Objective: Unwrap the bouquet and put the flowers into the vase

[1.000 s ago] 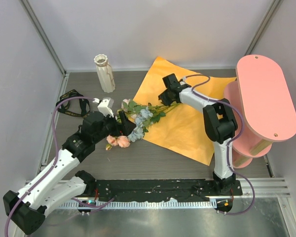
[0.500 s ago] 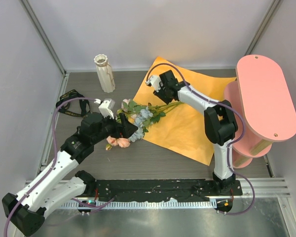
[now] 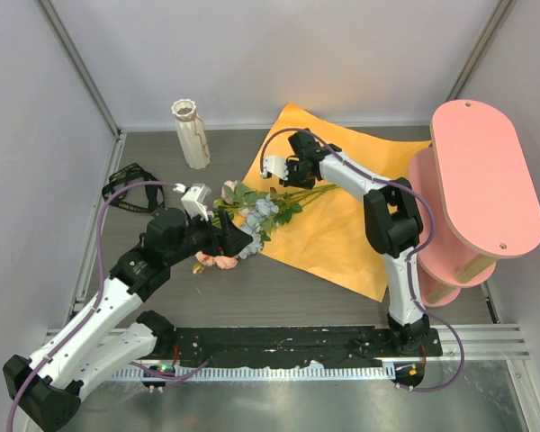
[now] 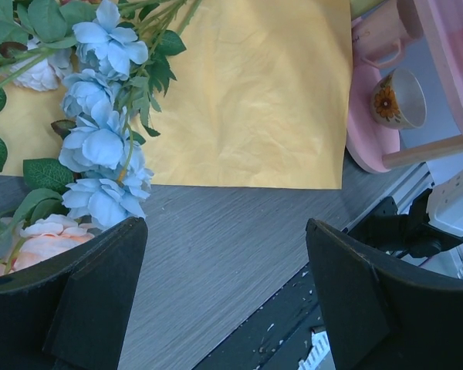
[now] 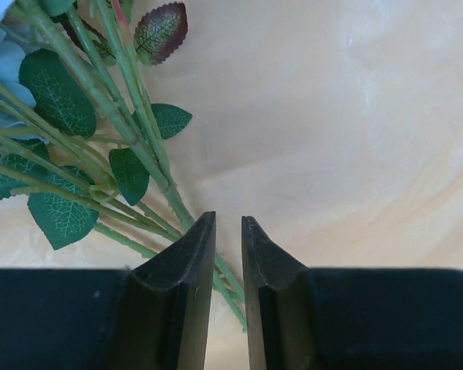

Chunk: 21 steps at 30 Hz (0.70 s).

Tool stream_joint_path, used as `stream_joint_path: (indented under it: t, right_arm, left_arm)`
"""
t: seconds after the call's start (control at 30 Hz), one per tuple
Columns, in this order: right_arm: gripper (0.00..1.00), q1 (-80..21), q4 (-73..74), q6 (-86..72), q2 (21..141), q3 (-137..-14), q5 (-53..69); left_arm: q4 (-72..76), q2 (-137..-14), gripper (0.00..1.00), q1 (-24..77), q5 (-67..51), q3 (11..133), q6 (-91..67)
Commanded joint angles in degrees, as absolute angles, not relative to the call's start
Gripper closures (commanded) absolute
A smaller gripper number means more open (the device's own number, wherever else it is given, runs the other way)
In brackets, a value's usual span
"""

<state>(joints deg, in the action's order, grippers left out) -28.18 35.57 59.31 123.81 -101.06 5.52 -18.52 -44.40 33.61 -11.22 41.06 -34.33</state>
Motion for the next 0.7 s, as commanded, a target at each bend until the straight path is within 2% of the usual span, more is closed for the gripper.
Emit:
stream_joint_path:
  t: [0.0,0.1,0.67]
  right_arm:
    - [0.75,-28.74,39.45,63.98,125.5,-106.51,8.26]
    - [0.75,-28.65,41.57,64.16,126.47,-108.72,8.7]
    - [0.73,-29.44,40.43,62.84,122.43,-103.01,10.46]
  left_arm:
    - [-15.91,-44.47,0.12,33.31,-12.74,41.22,-34.89]
    - [-15.73,-44.65,0.12,33.31,-12.83,41.22,-34.98]
    - [-14.77,-44.83,0.08,33.31,-13.54,40.78,-35.51]
